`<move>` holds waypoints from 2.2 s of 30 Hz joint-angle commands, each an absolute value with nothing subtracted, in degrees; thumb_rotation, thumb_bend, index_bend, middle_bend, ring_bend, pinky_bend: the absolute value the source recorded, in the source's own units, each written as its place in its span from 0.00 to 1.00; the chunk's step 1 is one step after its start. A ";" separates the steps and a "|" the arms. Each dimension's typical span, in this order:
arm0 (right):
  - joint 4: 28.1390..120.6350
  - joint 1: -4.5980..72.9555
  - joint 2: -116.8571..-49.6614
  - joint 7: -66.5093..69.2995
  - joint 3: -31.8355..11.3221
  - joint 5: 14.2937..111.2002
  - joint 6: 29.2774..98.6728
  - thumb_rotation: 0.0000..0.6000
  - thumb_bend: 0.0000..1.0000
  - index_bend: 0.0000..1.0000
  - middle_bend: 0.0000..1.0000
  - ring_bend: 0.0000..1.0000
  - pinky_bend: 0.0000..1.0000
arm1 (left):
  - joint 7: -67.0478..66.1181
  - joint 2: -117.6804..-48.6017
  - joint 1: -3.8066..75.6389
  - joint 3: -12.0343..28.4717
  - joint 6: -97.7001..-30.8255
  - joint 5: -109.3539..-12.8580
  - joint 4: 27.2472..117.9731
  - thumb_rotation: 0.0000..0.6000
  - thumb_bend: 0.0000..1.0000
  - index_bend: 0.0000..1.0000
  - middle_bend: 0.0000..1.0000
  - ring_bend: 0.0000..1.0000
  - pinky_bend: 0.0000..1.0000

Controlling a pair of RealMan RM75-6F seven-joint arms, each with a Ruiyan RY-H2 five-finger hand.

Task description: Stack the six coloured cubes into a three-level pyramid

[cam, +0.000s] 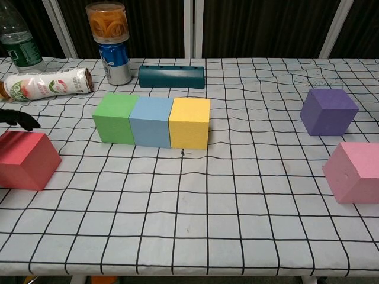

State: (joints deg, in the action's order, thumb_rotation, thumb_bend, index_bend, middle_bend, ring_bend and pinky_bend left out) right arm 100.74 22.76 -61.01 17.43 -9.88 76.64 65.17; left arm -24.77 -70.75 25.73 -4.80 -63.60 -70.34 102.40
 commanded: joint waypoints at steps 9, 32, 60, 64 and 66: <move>100.98 22.48 -61.00 17.52 -9.96 76.86 65.60 1.00 0.10 0.00 0.16 0.00 0.00 | -22.06 -73.48 25.35 -1.95 -64.45 -70.77 98.20 1.00 0.12 0.40 0.45 0.31 0.14; 101.97 20.78 -59.39 18.75 -10.01 77.42 67.63 1.00 0.10 0.00 0.16 0.00 0.00 | -21.45 -66.89 45.16 13.23 -47.71 -57.87 103.96 1.00 0.12 0.43 0.49 0.35 0.17; 102.53 20.12 -58.55 18.79 -10.25 77.14 67.84 1.00 0.10 0.00 0.15 0.00 0.00 | -35.62 -73.41 59.80 8.82 -50.67 -35.59 101.93 1.00 0.12 0.42 0.48 0.35 0.17; 102.31 20.08 -58.62 19.01 -10.20 77.26 67.78 1.00 0.10 0.00 0.15 0.00 0.00 | -35.65 -73.80 60.31 8.47 -51.41 -35.08 101.84 1.00 0.12 0.42 0.48 0.35 0.17; 102.20 20.06 -58.64 19.09 -10.20 77.30 67.78 1.00 0.10 0.00 0.15 0.00 0.00 | -35.75 -74.06 60.56 8.26 -51.81 -34.68 101.80 1.00 0.12 0.42 0.48 0.35 0.17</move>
